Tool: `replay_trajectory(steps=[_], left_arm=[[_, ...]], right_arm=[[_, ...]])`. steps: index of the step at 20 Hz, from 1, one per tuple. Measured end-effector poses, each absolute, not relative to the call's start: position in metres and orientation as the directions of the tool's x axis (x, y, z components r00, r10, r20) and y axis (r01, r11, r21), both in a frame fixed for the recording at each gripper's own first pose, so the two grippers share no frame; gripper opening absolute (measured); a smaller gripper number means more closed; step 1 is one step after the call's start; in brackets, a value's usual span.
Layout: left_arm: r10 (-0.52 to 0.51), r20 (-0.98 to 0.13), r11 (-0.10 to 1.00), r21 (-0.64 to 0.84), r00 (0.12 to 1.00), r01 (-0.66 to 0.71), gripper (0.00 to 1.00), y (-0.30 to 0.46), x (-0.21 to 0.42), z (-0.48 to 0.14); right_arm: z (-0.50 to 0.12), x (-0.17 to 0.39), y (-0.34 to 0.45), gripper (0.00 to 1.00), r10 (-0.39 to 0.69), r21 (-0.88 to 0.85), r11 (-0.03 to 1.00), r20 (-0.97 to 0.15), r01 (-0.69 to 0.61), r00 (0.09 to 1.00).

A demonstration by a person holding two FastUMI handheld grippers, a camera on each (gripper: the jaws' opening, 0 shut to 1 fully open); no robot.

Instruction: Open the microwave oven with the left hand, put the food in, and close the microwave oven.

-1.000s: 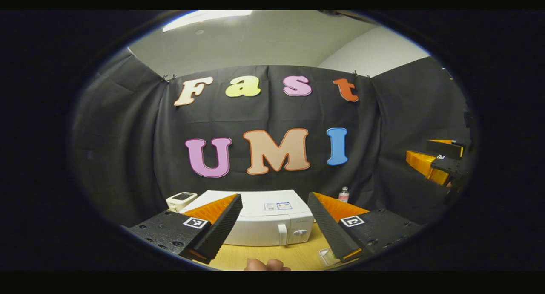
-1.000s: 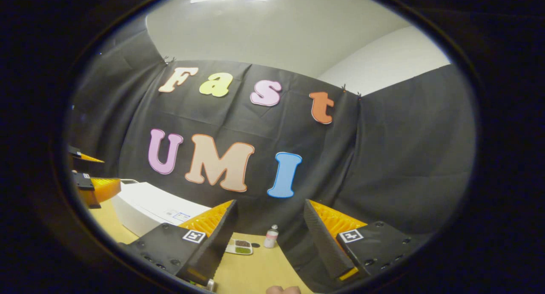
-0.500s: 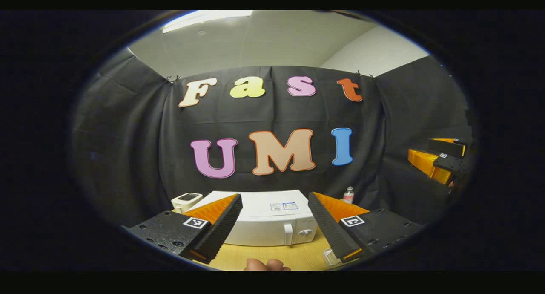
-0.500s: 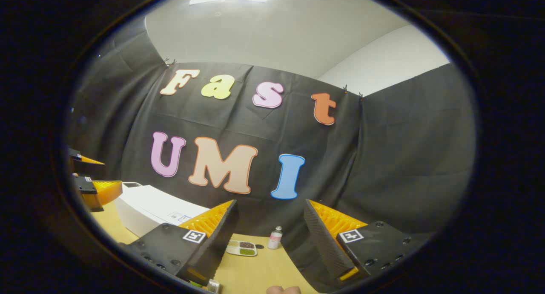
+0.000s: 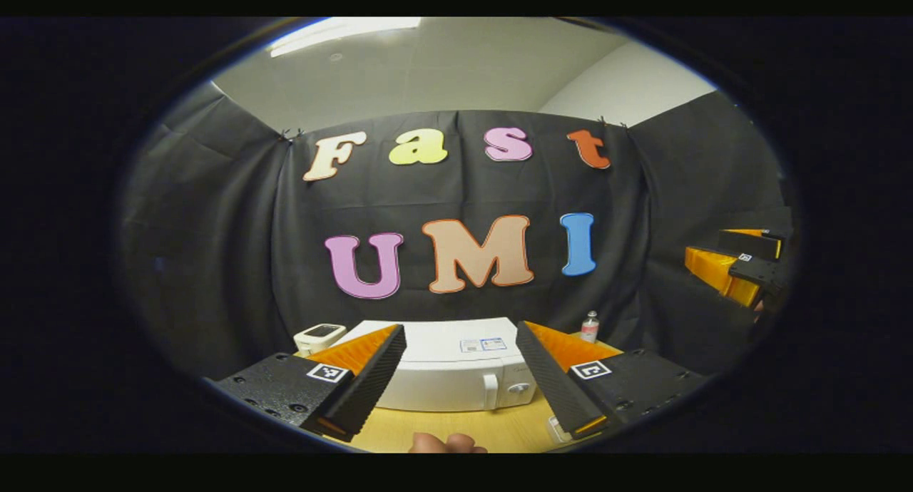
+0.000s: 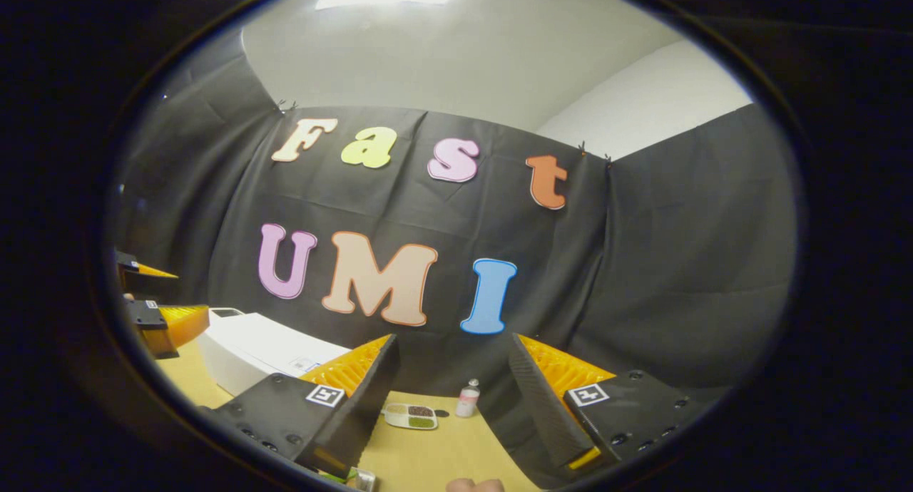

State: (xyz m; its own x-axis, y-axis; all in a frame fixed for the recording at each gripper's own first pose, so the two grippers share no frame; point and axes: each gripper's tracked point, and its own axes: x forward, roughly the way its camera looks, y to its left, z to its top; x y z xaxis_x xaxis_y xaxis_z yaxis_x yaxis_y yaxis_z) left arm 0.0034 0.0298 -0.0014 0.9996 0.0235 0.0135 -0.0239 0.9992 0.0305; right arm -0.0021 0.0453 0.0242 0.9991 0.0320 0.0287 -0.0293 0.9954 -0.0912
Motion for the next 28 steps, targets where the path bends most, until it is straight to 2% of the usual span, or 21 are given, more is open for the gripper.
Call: replay_trajectory(steps=[5, 10, 19, 22, 28], left_arm=[[0.027, -0.001, 0.999, 0.048, 1.0, -0.027, 0.98, 0.032, 0.009, -0.017], [-0.004, -0.047, 0.999, 0.054, 0.999, 0.007, 0.98, 0.029, 0.027, -0.069], [-0.069, -0.219, 0.995, 0.052, 0.973, 0.082, 1.0, 0.011, 0.077, -0.21], [-0.052, -0.294, 0.996, 0.051, 0.954, 0.069, 0.98, 0.008, 0.091, -0.256], [-0.099, -0.367, 0.992, 0.033, 0.925, 0.119, 0.96, -0.018, 0.114, -0.295]], right_arm=[[0.022, -0.002, 0.042, 0.96, 0.032, -0.093, 0.995, 0.022, -0.029, 0.999], [0.023, -0.004, 0.027, 0.96, -0.003, -0.093, 0.996, 0.016, 0.004, 1.0], [0.014, -0.027, 0.001, 0.96, -0.075, -0.193, 0.979, -0.035, 0.067, 0.997], [0.009, -0.038, -0.002, 0.97, -0.09, -0.207, 0.975, -0.067, 0.075, 0.994], [0.005, -0.05, -0.017, 0.97, -0.142, -0.229, 0.966, -0.097, 0.117, 0.985]])
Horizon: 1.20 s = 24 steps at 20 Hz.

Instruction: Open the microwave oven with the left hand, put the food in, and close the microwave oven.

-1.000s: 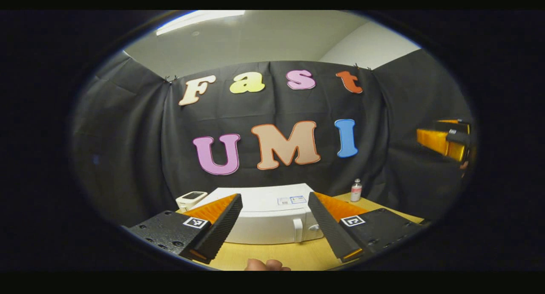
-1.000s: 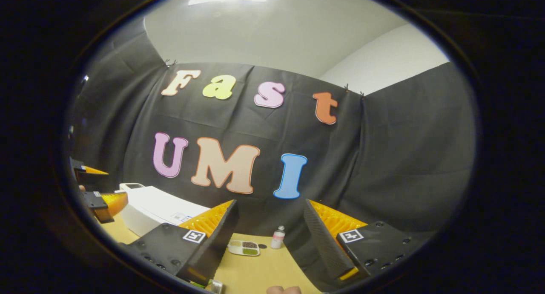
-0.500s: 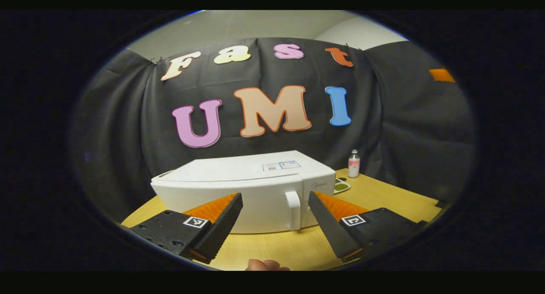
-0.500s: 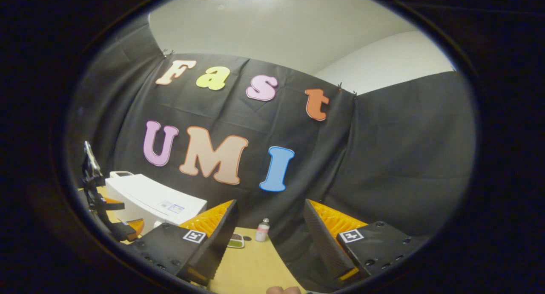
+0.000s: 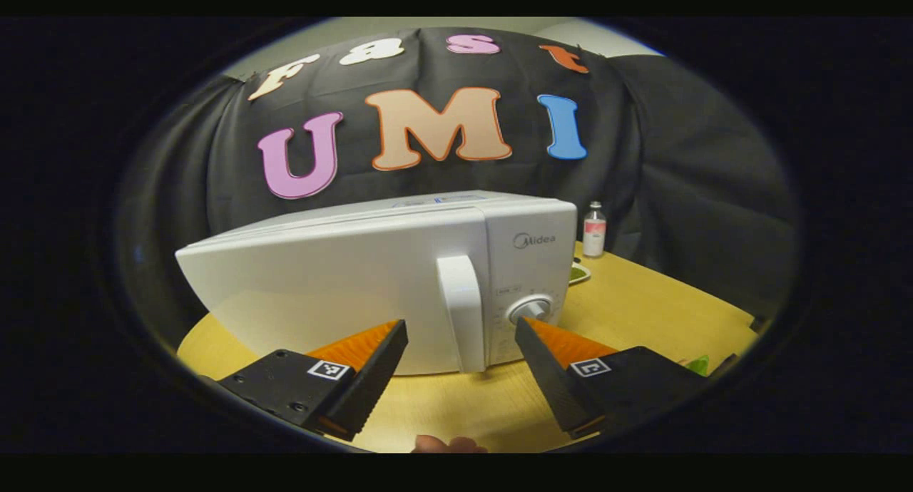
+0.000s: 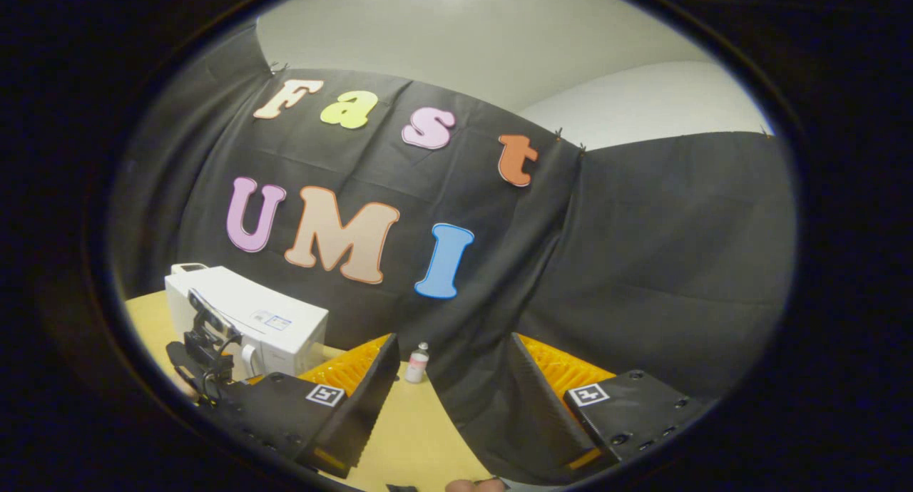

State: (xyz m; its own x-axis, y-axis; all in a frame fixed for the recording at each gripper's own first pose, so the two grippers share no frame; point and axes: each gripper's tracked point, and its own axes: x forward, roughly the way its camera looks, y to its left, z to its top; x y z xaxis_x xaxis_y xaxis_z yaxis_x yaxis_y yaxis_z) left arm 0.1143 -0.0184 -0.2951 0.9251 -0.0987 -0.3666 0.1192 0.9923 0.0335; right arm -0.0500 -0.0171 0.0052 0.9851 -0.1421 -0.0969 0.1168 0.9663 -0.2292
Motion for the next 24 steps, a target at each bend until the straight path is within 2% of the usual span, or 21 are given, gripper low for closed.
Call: replay_trajectory(steps=[5, 7, 8, 11, 12, 14, 17, 19, 23, 24], left_arm=[[-0.092, -0.348, 0.993, 0.042, 0.933, 0.113, 0.94, -0.023, 0.125, -0.294], [-0.024, -0.349, 0.994, 0.093, 0.937, 0.06, 0.88, -0.012, 0.127, -0.296], [-0.014, -0.362, 0.994, 0.099, 0.932, 0.053, 0.59, -0.011, 0.13, -0.299], [-0.004, -0.349, 0.998, 0.056, 0.937, 0.025, 0.28, -0.015, 0.129, -0.299], [0.0, -0.344, 0.998, 0.059, 0.939, 0.022, 0.22, -0.015, 0.128, -0.297], [0.007, -0.353, 0.997, 0.069, 0.936, 0.018, 0.21, -0.015, 0.127, -0.303], [-0.047, -0.307, 0.987, 0.134, 0.95, 0.092, 0.2, -0.02, 0.128, -0.299], [-0.08, -0.321, 0.976, 0.166, 0.944, 0.14, 0.2, -0.019, 0.127, -0.3], [-0.118, -0.385, 0.981, 0.096, 0.915, 0.167, 0.19, -0.019, 0.123, -0.302], [-0.123, -0.394, 0.984, 0.067, 0.911, 0.162, 0.16, -0.018, 0.121, -0.301]], right_arm=[[0.008, -0.053, -0.021, 0.98, -0.153, -0.238, 0.963, -0.09, 0.128, 0.984], [0.005, -0.055, -0.022, 0.97, -0.155, -0.231, 0.964, -0.097, 0.129, 0.983], [0.005, -0.055, -0.022, 0.97, -0.154, -0.228, 0.965, -0.096, 0.129, 0.983], [0.005, -0.055, -0.022, 0.97, -0.144, -0.231, 0.966, -0.093, 0.12, 0.985], [0.006, -0.056, -0.022, 0.97, -0.141, -0.234, 0.965, -0.093, 0.116, 0.986], [0.006, -0.056, -0.023, 0.97, -0.137, -0.231, 0.966, -0.093, 0.112, 0.986], [0.005, -0.055, -0.024, 0.97, -0.141, -0.206, 0.971, -0.086, 0.12, 0.986], [0.005, -0.055, -0.026, 0.97, -0.139, -0.18, 0.976, -0.084, 0.122, 0.987], [0.01, -0.053, -0.026, 0.97, -0.118, -0.129, 0.986, -0.075, 0.107, 0.99], [0.01, -0.052, -0.023, 0.97, -0.108, -0.122, 0.988, -0.073, 0.098, 0.992]])
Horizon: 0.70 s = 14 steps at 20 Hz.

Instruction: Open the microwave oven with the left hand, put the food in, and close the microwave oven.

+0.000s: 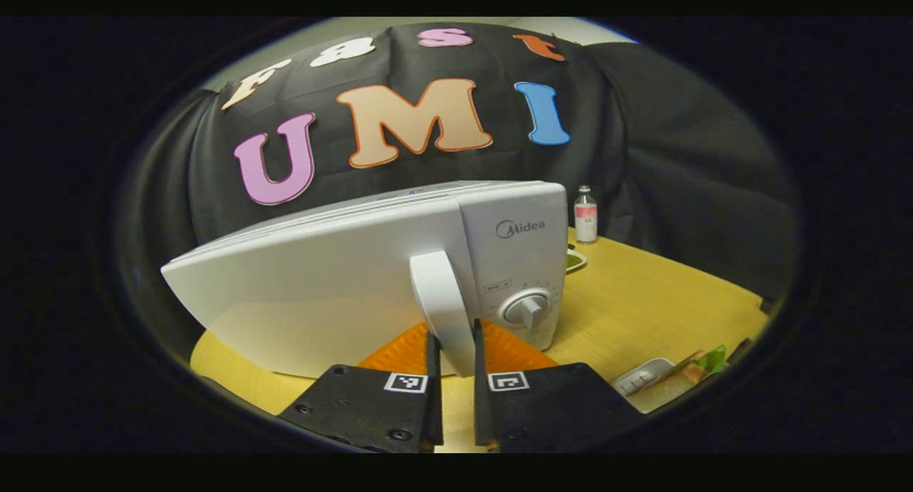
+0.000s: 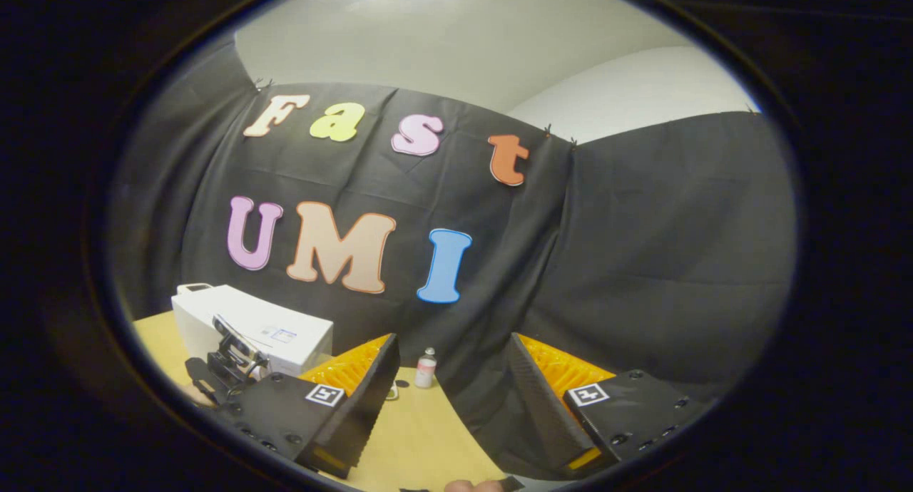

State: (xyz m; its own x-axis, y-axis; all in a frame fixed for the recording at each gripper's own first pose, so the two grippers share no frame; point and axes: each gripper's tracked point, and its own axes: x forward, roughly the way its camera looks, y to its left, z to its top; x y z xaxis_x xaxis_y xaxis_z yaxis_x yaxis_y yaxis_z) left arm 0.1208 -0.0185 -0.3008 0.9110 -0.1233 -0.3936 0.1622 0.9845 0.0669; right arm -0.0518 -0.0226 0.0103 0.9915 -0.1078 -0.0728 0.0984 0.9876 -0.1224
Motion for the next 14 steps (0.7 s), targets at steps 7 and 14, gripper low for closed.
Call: replay_trajectory(steps=[7, 14], left_arm=[[-0.159, -0.416, 0.982, 0.023, 0.895, 0.185, 0.04, -0.019, 0.116, -0.299], [-0.159, -0.432, 0.985, -0.014, 0.888, 0.169, 0.0, -0.018, 0.111, -0.296]], right_arm=[[0.009, -0.04, -0.013, 0.97, -0.072, -0.123, 0.99, -0.069, 0.063, 0.995], [0.006, -0.037, -0.017, 0.97, -0.072, -0.144, 0.988, -0.081, 0.06, 0.994]])
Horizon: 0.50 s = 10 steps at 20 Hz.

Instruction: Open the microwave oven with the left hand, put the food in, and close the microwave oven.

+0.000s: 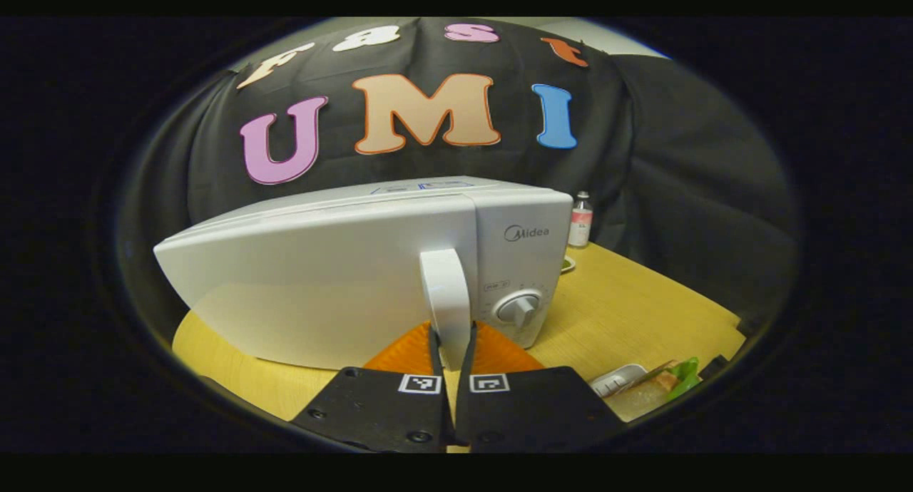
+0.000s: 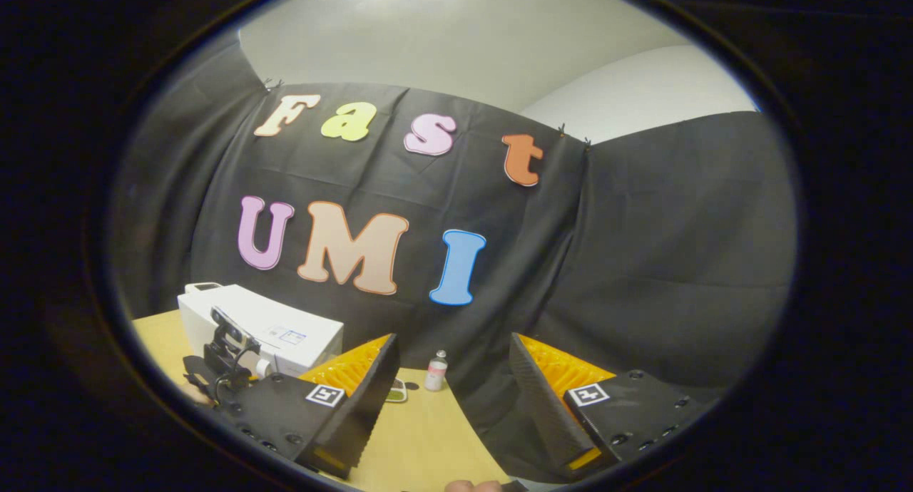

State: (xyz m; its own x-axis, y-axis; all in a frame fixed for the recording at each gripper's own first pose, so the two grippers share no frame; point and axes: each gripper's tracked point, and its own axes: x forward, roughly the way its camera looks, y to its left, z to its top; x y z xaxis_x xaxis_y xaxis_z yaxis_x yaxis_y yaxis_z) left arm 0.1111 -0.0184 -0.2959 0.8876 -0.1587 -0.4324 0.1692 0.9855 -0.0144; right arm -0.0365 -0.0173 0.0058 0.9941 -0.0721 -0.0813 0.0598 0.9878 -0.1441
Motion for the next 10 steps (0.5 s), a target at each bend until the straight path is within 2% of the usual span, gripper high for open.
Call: replay_trajectory(steps=[1, 3, 7, 10], left_arm=[[-0.159, -0.452, 0.986, -0.033, 0.878, 0.161, 0.0, -0.018, 0.099, -0.301], [-0.179, -0.391, 0.981, -0.007, 0.903, 0.192, 0.0, -0.017, 0.08, -0.289], [-0.215, -0.433, 0.976, -0.064, 0.875, 0.209, 0.0, -0.008, 0.043, -0.295], [-0.252, -0.442, 0.963, -0.029, 0.861, 0.267, 0.0, 0.0, 0.016, -0.292]], right_arm=[[0.006, -0.036, -0.019, 0.97, -0.075, -0.151, 0.987, -0.085, 0.061, 0.994], [0.005, -0.034, -0.02, 0.97, -0.081, -0.152, 0.986, -0.086, 0.067, 0.993], [-0.005, -0.025, 0.0, 0.97, -0.029, -0.119, 0.993, -0.11, 0.016, 0.994], [-0.012, -0.022, 0.025, 0.97, 0.028, -0.101, 0.994, -0.117, -0.04, 0.993]])
